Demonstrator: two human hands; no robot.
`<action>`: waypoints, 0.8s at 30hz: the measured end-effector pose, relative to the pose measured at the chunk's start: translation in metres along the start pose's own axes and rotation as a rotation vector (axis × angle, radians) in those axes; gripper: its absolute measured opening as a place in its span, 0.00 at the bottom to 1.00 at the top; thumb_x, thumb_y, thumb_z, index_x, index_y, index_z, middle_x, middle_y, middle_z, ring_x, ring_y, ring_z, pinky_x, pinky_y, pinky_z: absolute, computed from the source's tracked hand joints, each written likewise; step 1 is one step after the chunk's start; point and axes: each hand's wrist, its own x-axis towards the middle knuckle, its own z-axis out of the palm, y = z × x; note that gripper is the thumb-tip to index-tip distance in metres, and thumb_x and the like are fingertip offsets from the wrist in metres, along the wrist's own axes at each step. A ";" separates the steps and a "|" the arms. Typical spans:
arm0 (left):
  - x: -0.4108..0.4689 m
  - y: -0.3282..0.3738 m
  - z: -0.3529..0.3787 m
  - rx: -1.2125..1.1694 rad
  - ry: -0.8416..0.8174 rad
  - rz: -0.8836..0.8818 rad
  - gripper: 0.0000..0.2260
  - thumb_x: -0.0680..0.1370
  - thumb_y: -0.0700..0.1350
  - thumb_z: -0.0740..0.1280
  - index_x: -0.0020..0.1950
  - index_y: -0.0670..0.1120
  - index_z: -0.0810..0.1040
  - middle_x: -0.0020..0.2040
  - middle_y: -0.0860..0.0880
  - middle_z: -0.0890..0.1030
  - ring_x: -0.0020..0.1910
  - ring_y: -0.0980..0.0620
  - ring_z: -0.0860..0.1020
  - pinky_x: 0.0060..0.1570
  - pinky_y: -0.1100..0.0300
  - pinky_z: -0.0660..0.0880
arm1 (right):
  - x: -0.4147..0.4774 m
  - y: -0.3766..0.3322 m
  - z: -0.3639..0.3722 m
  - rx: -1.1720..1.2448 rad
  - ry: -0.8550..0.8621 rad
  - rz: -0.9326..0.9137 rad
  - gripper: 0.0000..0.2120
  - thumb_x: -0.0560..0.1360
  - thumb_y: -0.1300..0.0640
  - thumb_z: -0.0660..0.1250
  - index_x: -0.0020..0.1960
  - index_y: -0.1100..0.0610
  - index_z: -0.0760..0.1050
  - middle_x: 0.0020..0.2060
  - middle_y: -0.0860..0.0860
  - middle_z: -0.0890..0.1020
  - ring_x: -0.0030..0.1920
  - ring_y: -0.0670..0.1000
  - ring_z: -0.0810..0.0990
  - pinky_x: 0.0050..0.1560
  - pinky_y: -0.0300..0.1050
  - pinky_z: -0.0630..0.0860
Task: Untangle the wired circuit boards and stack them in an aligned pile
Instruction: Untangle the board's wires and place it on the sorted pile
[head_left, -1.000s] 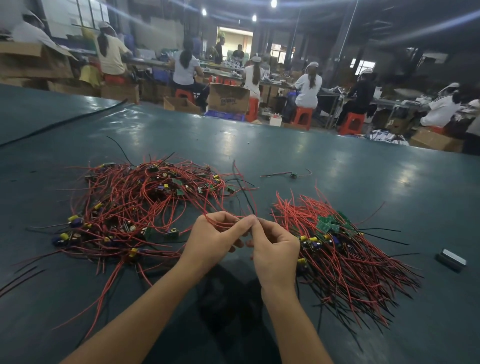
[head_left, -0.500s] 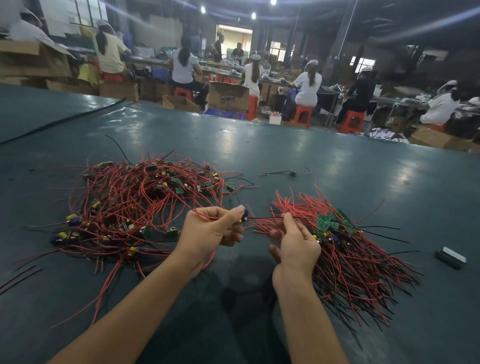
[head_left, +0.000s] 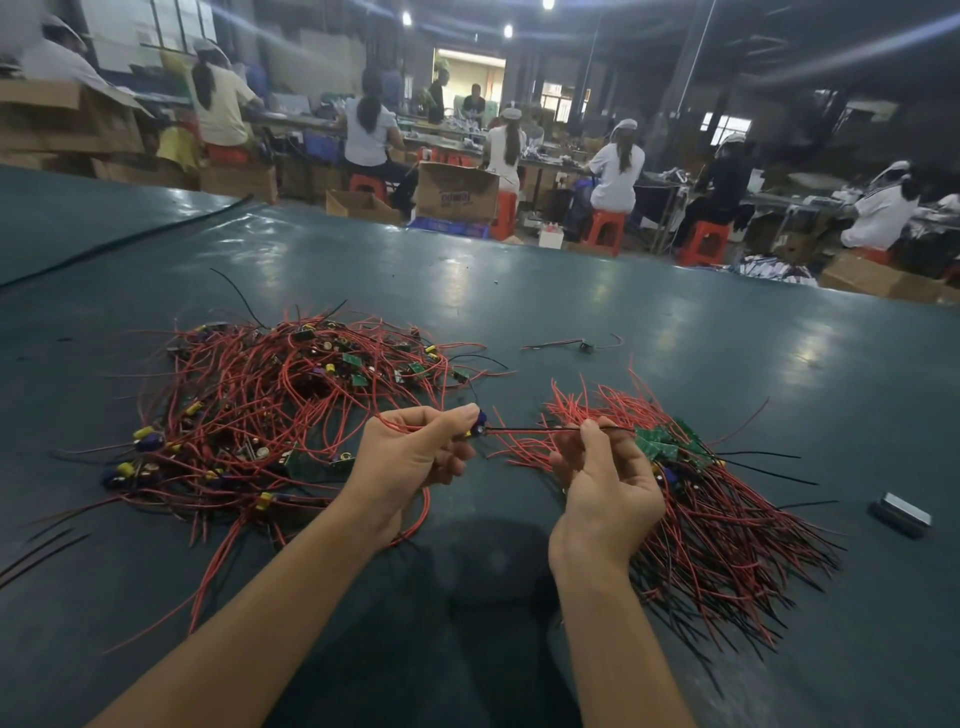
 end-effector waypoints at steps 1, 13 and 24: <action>0.000 0.000 0.000 -0.017 0.002 -0.006 0.12 0.73 0.42 0.73 0.30 0.44 0.77 0.25 0.47 0.78 0.20 0.57 0.73 0.22 0.68 0.71 | -0.001 0.000 0.000 0.018 0.008 0.003 0.07 0.76 0.66 0.69 0.42 0.58 0.77 0.29 0.48 0.83 0.30 0.46 0.83 0.27 0.37 0.77; 0.004 0.003 -0.005 -0.315 0.126 -0.028 0.10 0.66 0.50 0.74 0.38 0.45 0.78 0.28 0.50 0.78 0.25 0.57 0.75 0.27 0.67 0.75 | -0.006 -0.004 0.000 0.005 -0.152 -0.016 0.03 0.79 0.63 0.67 0.46 0.59 0.76 0.34 0.55 0.86 0.33 0.51 0.85 0.26 0.38 0.77; 0.010 0.004 -0.011 -0.331 0.162 0.042 0.12 0.66 0.49 0.73 0.44 0.44 0.79 0.30 0.52 0.80 0.28 0.58 0.78 0.29 0.68 0.76 | -0.009 -0.005 0.000 -0.085 -0.271 -0.086 0.03 0.78 0.63 0.67 0.45 0.59 0.78 0.37 0.54 0.86 0.35 0.51 0.86 0.25 0.38 0.76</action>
